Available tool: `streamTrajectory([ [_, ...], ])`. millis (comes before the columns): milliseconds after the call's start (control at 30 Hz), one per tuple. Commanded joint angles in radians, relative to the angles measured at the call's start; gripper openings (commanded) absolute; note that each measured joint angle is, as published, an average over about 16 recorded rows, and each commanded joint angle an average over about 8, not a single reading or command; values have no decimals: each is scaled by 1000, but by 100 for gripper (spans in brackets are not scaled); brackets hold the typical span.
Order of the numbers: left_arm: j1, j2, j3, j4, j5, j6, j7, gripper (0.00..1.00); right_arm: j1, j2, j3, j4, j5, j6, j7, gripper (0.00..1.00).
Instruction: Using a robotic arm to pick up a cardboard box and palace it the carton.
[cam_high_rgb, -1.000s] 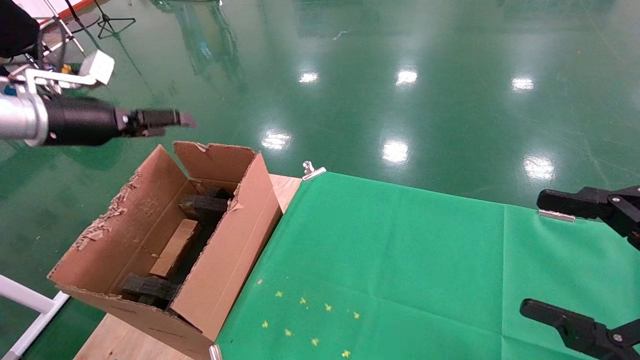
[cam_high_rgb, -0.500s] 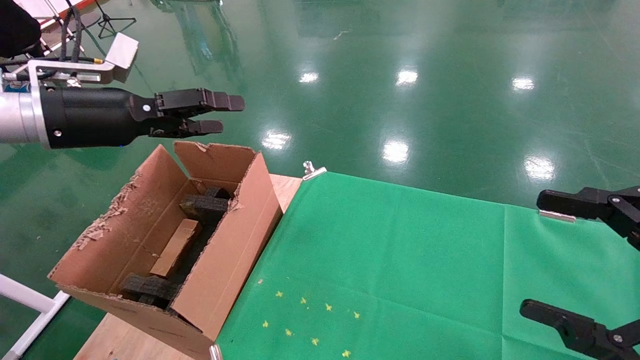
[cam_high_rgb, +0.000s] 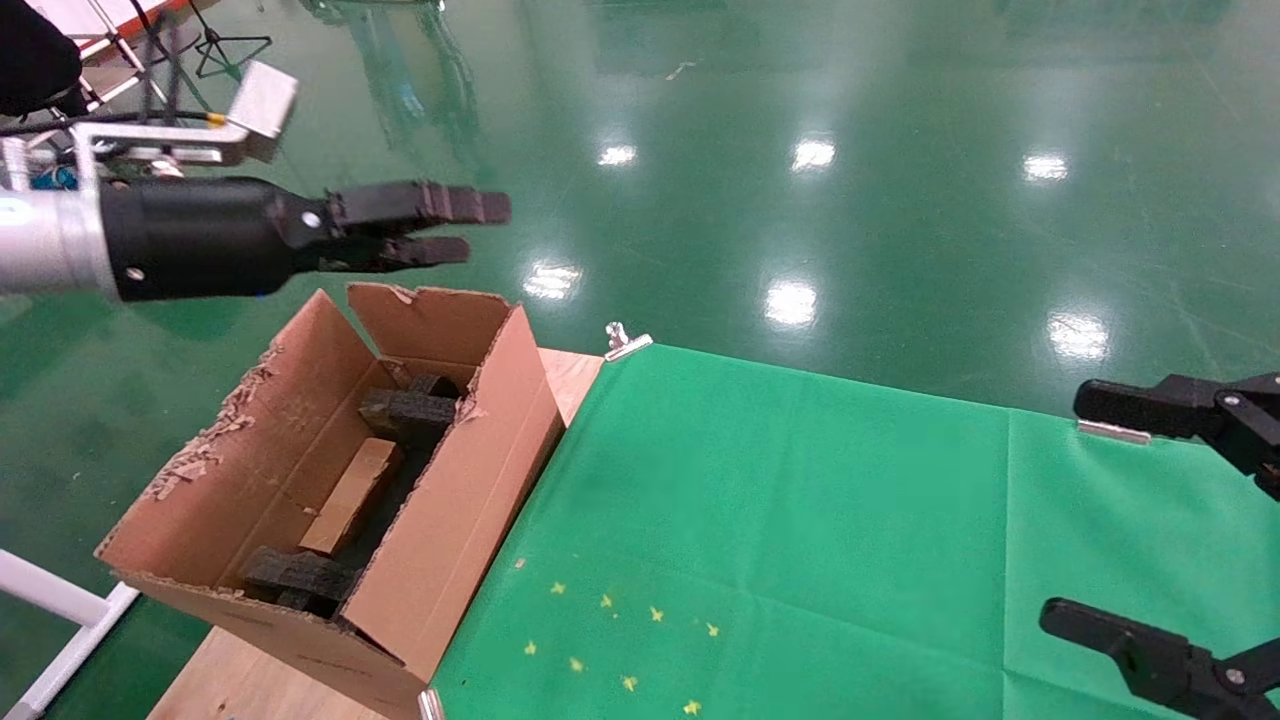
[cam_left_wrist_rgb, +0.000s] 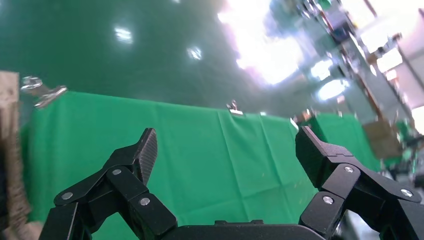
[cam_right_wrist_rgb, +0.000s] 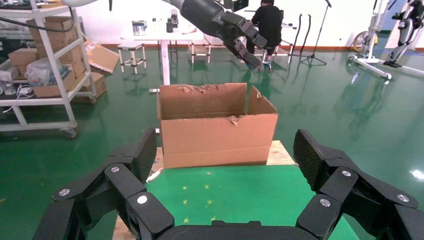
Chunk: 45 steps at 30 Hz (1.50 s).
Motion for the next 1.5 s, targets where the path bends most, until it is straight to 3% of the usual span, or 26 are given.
streamTrajectory([
  [33,21,3,-18,-20,-8,3,27,100,0,0,0,0,0,0,0,100],
  [1500,558,90,-464,-512,-212,85,701,100,0,0,0,0,0,0,0,100],
])
